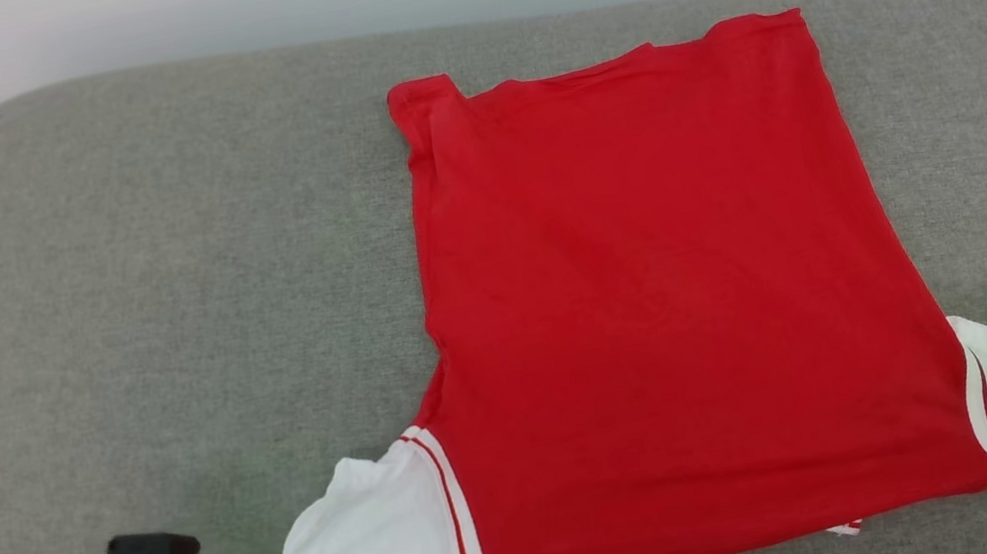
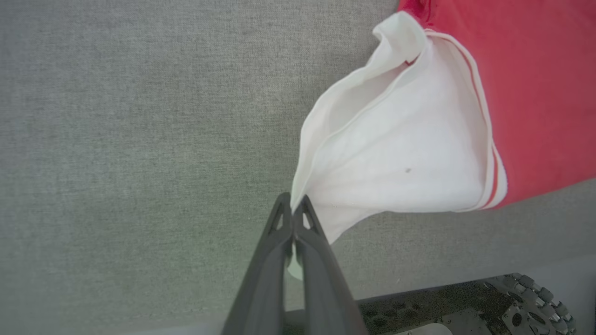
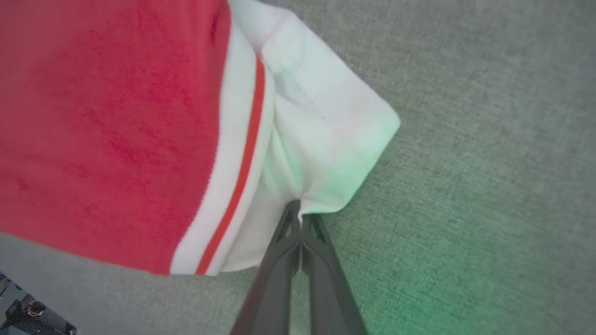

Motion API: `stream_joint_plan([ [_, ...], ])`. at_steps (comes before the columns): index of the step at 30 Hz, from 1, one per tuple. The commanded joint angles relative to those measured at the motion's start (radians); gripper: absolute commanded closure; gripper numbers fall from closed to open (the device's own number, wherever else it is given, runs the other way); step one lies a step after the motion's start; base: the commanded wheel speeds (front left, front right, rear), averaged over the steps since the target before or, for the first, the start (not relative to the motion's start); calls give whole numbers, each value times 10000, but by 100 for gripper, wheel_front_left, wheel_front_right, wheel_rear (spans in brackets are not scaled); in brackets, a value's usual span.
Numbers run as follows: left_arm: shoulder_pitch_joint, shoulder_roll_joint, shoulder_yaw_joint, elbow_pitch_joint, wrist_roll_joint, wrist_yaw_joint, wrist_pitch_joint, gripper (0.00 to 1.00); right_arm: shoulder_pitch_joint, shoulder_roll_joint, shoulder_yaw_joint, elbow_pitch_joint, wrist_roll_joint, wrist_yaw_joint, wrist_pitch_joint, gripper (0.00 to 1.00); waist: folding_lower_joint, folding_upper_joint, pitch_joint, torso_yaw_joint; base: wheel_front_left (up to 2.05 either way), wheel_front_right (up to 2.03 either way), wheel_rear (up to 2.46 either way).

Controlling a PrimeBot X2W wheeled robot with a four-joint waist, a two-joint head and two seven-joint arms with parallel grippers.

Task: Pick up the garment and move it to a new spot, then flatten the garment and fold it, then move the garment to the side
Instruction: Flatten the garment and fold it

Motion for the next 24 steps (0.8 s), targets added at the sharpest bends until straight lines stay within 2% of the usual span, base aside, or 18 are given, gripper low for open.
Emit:
stream_joint_plan([
  [1,-92,-118,-32,97,78,-10,-65,100,155,469,0,486,-336,-44,248,100,0,-1,72,-13,0,0,0],
  [2,-92,-118,-32,97,78,-10,-65,100,155,469,0,486,-336,-44,248,100,0,-1,72,-13,0,0,0],
  [3,-142,-171,-40,145,110,-24,-85,100,77,691,-162,712,-503,-58,255,71,0,-1,98,-22,0,0,0],
  [4,-183,-222,-59,187,130,-45,-78,100,36,870,-305,923,-672,-67,273,55,0,-1,117,-22,0,0,0],
  [5,-210,-256,-87,237,160,-70,-78,100,9,1016,-363,1118,-880,-72,341,6,0,-1,129,-14,0,0,0],
  [6,-240,-313,-96,269,154,-89,-122,100,-36,1167,-404,1264,-1051,-104,385,0,0,-1,137,-8,0,0,0],
  [9,-338,-415,-88,351,196,-137,-199,100,-60,1614,-622,1449,-1252,-107,577,0,0,-1,149,-4,0,0,0],
  [12,-362,-515,-48,398,260,-89,-327,100,-52,1684,-864,1195,-1316,-102,941,0,0,-1,151,8,0,0,0],
  [18,-301,-662,-33,307,313,-43,-571,100,-118,1277,-2109,-846,-816,-26,1857,0,0,-1,199,138,0,0,0],
  [20,-341,-705,-53,254,388,-49,-673,100,-213,986,-2811,-1496,-1010,-30,1996,0,0,-1,275,249,0,0,0],
  [24,-480,-859,-87,145,547,-119,-848,100,-960,1314,-3932,-2357,-2085,-29,1604,0,0,-1,589,527,0,0,0],
])
